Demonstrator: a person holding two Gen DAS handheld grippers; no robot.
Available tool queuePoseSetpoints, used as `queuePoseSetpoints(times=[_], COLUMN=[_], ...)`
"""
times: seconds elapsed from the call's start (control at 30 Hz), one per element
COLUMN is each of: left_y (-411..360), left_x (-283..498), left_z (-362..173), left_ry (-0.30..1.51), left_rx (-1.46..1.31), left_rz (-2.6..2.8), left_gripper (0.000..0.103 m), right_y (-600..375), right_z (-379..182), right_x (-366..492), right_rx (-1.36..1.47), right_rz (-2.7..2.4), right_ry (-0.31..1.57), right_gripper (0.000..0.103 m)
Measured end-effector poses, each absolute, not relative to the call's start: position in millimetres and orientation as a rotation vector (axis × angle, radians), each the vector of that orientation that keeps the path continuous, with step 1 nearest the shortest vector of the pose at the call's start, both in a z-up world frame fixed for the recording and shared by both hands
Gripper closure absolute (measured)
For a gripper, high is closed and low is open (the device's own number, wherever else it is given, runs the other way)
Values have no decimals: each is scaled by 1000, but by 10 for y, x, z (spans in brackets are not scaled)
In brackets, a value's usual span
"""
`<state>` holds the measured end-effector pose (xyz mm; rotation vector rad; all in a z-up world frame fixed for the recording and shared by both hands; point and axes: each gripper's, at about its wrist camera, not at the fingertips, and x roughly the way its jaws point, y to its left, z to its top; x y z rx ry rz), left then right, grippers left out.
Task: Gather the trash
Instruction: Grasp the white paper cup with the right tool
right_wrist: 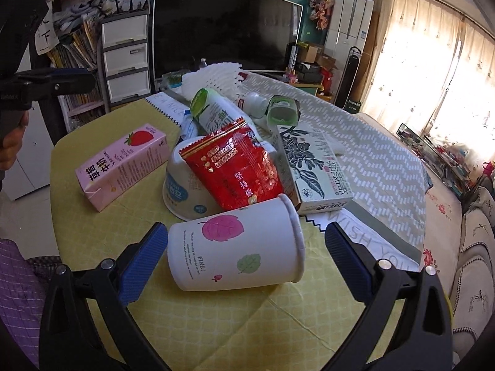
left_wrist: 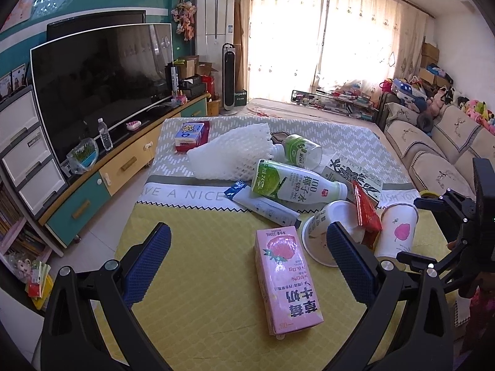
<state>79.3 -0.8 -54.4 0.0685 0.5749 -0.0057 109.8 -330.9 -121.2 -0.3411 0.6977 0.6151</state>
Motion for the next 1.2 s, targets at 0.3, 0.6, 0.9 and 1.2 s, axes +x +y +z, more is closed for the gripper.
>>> queuePoseSetpoints(times=[0.3, 0.6, 0.9, 1.2], left_y=[-18, -56, -63, -140], left_x=[904, 916, 903, 873], left_z=[-694, -754, -765, -766], left_ry=[640, 660, 672, 678], left_rx=[135, 127, 116, 124], left_rz=[9, -4, -9, -27], left_gripper=[4, 4, 4, 4], right_y=[-3275, -3175, -3270, -3887], right_z=[-1246, -1388, -1286, -1073], right_x=[1079, 1083, 1047, 1014], right_rx=[-353, -423, -349, -225], right_rz=[702, 682, 659, 472], right_ry=[712, 721, 689, 631], right_gripper=[6, 6, 24, 24])
